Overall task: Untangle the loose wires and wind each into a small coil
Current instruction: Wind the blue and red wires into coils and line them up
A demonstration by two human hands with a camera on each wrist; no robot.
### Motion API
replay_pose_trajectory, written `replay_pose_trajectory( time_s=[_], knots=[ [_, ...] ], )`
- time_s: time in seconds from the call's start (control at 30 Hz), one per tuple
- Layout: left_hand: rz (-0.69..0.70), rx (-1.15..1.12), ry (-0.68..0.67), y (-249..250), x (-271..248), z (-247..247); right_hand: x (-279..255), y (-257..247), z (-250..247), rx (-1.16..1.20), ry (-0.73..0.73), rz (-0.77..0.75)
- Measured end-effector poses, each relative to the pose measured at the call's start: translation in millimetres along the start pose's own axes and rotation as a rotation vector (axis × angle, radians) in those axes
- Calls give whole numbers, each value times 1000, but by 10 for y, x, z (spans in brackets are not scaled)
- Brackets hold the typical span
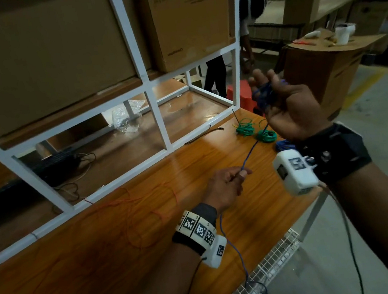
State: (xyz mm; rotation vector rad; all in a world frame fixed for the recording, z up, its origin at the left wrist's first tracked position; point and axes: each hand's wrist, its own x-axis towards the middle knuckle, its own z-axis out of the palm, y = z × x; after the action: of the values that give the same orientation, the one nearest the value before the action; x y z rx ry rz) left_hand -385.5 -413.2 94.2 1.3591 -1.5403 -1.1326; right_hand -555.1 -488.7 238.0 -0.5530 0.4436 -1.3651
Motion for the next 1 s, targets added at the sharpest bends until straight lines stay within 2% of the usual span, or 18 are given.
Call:
replay_pose_trajectory(
  time_s=[0.03, 0.1, 0.13, 0.2, 0.27, 0.33, 0.43, 0.57, 0.63, 0.77, 0.87, 0.93, 1.0],
  knots=[
    [7, 31, -7, 7, 4, -12, 68, 75, -70, -233, 58, -82],
    [30, 144, 22, 10, 23, -111, 209, 216, -368, -856, 157, -228],
    [36, 199, 45, 22, 25, -187, 254, 261, -543, -1162, 145, -235],
    [34, 292, 88, 41, 15, -357, 282, 317, -783, -1662, -6, -35],
    [46, 394, 128, 73, -7, -512, 147, 377, -827, -1897, -203, 217],
    [75, 449, 170, 130, -10, -652, -87, 445, -738, -1857, -344, 361],
    [170, 426, 163, 318, 14, -826, -322, 515, -601, -1718, -455, 578],
    [233, 318, 102, 544, 141, -993, -412, 538, -592, -1350, -776, 662],
    [221, 163, 78, 583, 228, -1054, -429, 540, -595, -1065, -851, 672],
    [199, -78, 77, 509, 310, -956, -387, 531, -507, -483, -922, 715],
    [147, -227, 46, 364, 283, -716, -331, 449, -332, -169, -932, 642],
    [102, -363, 34, 288, 234, -548, -292, 382, -225, -140, -829, 509],
    [76, -363, 64, 233, 186, -403, -242, 360, -171, -188, -624, 346]
  ],
)
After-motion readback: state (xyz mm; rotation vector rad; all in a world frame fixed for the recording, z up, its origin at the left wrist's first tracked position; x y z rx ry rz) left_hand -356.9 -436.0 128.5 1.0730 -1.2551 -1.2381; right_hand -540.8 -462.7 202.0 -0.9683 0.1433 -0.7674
